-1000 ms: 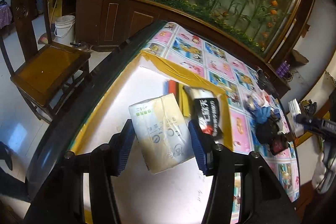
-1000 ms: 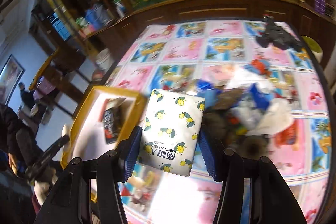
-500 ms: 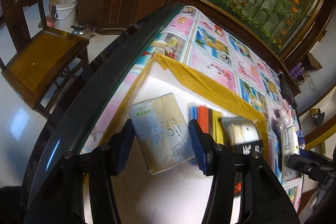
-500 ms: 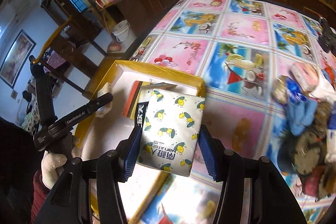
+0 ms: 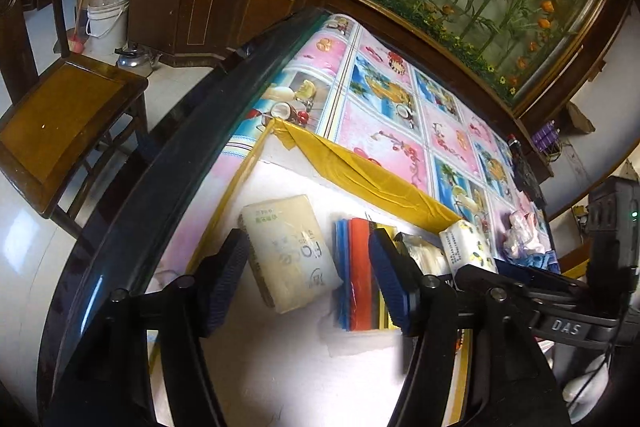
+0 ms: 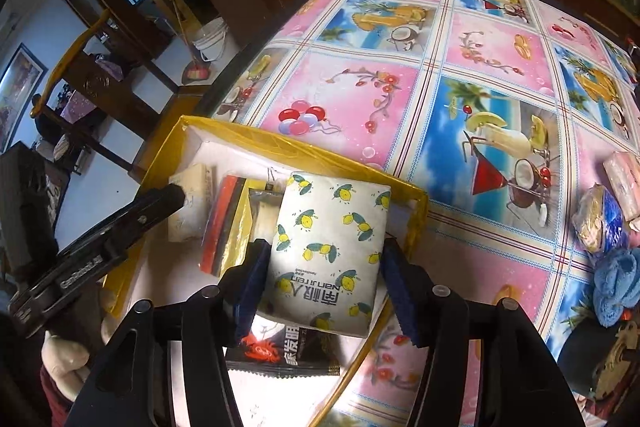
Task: Organize soft objects
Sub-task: 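Carry both tissue packs into the white box and open both tools, then return the left tool to the table and grasp the blue knitted cloth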
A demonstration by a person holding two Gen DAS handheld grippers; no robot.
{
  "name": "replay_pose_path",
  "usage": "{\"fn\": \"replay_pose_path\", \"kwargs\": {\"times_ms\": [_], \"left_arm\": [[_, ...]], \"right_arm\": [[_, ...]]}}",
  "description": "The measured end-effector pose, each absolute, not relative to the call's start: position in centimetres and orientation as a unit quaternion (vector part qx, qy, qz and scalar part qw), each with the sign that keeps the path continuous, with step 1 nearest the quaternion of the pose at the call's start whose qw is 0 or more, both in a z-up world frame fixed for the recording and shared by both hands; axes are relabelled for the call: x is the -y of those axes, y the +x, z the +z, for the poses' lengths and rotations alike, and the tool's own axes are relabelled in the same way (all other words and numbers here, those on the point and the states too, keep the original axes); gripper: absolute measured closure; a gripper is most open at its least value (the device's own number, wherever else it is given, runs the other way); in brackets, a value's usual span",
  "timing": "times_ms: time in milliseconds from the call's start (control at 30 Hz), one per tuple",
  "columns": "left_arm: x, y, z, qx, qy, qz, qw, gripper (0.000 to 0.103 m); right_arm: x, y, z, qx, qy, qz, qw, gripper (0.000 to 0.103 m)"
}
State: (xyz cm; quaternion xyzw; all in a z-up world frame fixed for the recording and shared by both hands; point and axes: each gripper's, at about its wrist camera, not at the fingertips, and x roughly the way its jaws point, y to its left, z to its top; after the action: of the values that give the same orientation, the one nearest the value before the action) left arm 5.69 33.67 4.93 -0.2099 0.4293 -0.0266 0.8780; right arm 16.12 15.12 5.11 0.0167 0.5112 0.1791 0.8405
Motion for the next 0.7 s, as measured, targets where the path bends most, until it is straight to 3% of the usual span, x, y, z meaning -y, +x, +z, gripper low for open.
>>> {"fn": "replay_pose_path", "kwargs": {"times_ms": [200,567,700], "left_arm": [[-33.7,2.6,7.1,-0.409,-0.233,-0.029,0.882,0.041],[-28.1,-3.9,9.9,-0.399,-0.235,-0.07,0.884,0.036],[-24.0,-5.2,10.2,-0.407,-0.211,-0.107,0.882,0.036]], "right_arm": [[-13.2,13.3,7.2,-0.483,0.023,0.184,0.856,0.03],[-4.5,5.1,11.1,-0.436,0.063,0.194,0.877,0.03],[1.8,0.2,12.9,-0.407,0.078,0.181,0.892,0.022]]}}
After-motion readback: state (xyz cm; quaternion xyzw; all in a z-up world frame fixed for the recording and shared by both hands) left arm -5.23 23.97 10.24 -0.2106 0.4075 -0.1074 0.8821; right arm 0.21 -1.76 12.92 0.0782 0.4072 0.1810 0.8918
